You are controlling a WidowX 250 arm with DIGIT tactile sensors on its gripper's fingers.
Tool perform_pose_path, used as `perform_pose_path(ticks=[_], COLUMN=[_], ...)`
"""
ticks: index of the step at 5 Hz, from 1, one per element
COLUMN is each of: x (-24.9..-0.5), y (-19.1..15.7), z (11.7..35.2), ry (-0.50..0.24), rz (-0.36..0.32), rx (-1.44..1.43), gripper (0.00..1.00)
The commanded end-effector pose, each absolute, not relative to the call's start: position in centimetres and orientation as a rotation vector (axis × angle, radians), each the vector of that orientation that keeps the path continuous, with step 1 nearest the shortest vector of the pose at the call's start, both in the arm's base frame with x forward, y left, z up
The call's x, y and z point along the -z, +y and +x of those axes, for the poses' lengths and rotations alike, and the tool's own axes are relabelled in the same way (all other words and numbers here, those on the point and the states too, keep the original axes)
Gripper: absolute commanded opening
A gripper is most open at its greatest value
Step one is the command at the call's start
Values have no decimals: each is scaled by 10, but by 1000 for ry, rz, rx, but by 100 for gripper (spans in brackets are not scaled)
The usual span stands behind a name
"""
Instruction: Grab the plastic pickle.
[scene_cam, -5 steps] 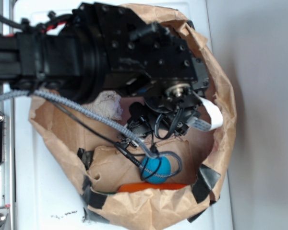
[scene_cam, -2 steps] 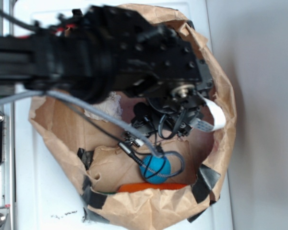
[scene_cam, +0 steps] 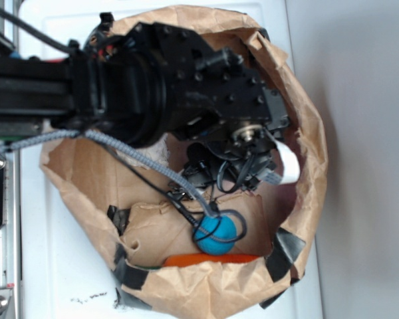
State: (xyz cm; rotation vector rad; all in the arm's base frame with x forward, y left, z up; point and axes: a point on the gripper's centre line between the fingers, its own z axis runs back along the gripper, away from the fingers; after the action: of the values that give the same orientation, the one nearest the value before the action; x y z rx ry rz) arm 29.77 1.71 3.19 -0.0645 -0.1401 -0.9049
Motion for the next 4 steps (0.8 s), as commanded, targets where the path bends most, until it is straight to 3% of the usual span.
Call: perform_pose_path(ticks=[1,2,4], x=[-32,-36,-46], y=[19,20,24], z=[320,321,320], ry=[-154,-180,-250], rz=[14,32,51], rx=[902,879,870], gripper=[100,0,0])
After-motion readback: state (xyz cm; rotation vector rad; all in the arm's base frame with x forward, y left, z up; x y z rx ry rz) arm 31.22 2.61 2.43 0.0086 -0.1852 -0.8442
